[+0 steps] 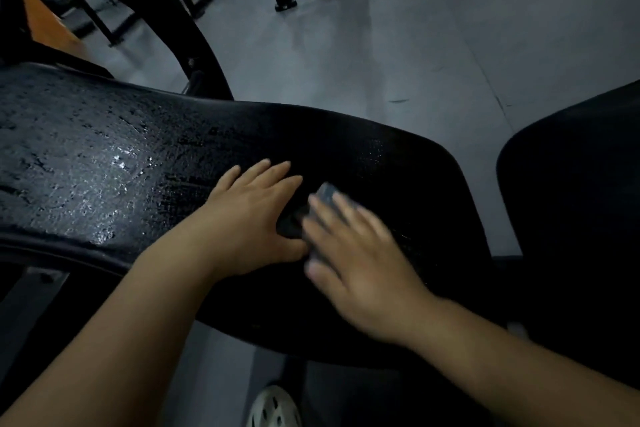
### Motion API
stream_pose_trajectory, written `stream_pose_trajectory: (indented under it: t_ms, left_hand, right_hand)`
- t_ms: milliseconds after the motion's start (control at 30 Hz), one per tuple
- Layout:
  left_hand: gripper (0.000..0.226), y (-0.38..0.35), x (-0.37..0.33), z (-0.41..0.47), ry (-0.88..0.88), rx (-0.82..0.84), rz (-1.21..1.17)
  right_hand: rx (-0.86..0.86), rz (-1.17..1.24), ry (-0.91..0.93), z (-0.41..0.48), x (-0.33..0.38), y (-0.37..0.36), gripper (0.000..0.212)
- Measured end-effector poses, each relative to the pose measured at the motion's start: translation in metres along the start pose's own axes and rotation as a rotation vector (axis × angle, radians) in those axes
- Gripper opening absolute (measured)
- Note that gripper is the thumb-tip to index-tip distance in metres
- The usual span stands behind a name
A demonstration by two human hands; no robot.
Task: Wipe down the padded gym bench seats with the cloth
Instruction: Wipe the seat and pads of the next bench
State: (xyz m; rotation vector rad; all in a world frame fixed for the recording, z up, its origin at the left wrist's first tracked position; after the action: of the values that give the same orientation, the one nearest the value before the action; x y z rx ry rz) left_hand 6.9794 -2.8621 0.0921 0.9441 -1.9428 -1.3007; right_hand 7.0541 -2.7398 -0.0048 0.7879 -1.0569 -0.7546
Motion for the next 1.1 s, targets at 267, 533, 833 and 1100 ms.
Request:
stream_pose_trajectory:
  t_ms: [267,533,833,1100]
  left_hand:
    - [0.121,0.000,0.023,-0.029,0.017,-0.021,-0.020]
    - [0.117,-0.004,0.028,-0.041,-0.042,0.016,-0.028]
    - [0.119,-0.012,0.015,-0.034,-0.080,0.022,-0.041]
    - [0.091,-0.015,0.006,-0.015,-0.021,-0.120,-0.040]
  right_hand:
    - [0.049,0.029,-0.089,0.033,-0.017,0.007,0.069]
    - [0.084,-0.004,0.144,-0.020,-0.019,0.008,0.055]
    - [0.094,-0.017,0.237,-0.065,-0.006,-0.001,0.055]
    - [-0.032,0.013,-0.113,0.017,-0.032,-0.001,0.065]
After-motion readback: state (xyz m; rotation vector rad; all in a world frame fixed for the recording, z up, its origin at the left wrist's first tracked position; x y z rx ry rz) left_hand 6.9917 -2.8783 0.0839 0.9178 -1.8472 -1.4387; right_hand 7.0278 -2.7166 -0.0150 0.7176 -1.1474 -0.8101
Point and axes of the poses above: each hand's wrist, its own z-axis towards the middle knuckle, its own y-axis out of the back of the hand, x = y × z, the point moved 4 cm from there along z, towards the middle knuckle, and after that the axes turned 3 degrees about -z, right-handed, at the moved point
